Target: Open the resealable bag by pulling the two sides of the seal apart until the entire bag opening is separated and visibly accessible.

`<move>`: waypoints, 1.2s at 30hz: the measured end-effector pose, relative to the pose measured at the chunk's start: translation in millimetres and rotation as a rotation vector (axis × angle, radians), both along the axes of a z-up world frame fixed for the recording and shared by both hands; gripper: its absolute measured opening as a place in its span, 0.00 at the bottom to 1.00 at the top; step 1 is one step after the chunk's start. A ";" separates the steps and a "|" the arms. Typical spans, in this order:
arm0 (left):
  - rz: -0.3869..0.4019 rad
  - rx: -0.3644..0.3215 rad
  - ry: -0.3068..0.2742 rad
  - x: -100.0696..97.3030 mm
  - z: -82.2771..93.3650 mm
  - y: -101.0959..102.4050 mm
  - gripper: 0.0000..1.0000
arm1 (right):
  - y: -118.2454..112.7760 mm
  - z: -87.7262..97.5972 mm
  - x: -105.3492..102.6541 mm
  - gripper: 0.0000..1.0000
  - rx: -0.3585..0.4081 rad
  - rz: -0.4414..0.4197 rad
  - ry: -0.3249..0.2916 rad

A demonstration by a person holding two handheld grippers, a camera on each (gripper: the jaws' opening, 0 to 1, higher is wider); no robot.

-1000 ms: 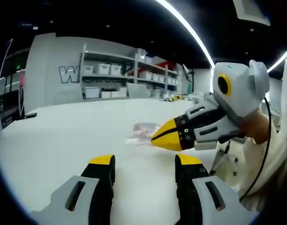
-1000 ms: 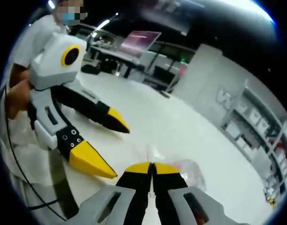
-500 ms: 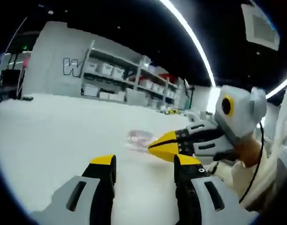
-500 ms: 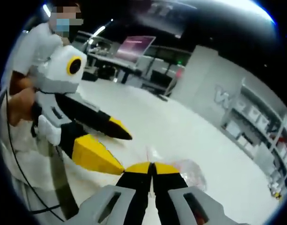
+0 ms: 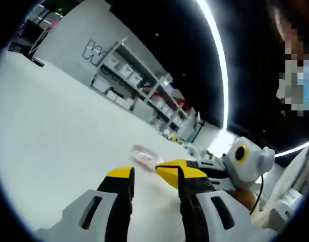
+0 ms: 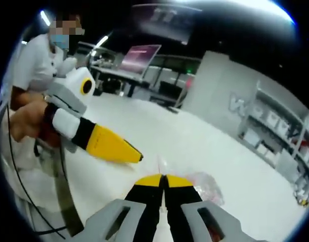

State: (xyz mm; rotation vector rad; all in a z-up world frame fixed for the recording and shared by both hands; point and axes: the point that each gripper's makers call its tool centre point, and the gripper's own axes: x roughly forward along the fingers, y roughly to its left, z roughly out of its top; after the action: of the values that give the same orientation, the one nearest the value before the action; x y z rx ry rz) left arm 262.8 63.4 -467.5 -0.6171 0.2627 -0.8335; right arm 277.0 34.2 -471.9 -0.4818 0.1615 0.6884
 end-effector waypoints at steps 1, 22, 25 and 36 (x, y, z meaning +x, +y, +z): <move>0.007 -0.009 0.008 1.8 -0.4 0.6 0.34 | -0.3 0.3 0.0 0.00 0.008 0.000 0.000; 0.042 -0.106 0.171 14.0 -2.1 -0.8 0.20 | -12.5 5.9 2.1 0.00 0.199 -0.006 -0.003; 0.046 -0.096 0.163 11.7 0.5 -4.3 0.19 | -13.0 8.1 2.2 0.00 0.220 -0.005 -0.012; 0.009 -0.051 0.093 3.0 3.4 -11.4 0.25 | -14.6 11.6 2.4 0.00 0.281 -0.003 -0.026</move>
State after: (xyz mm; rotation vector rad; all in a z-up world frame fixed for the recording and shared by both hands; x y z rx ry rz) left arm 265.8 52.0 -464.1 -0.7059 0.3241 -0.8061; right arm 279.4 19.6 -460.3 -0.2206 0.0391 0.6887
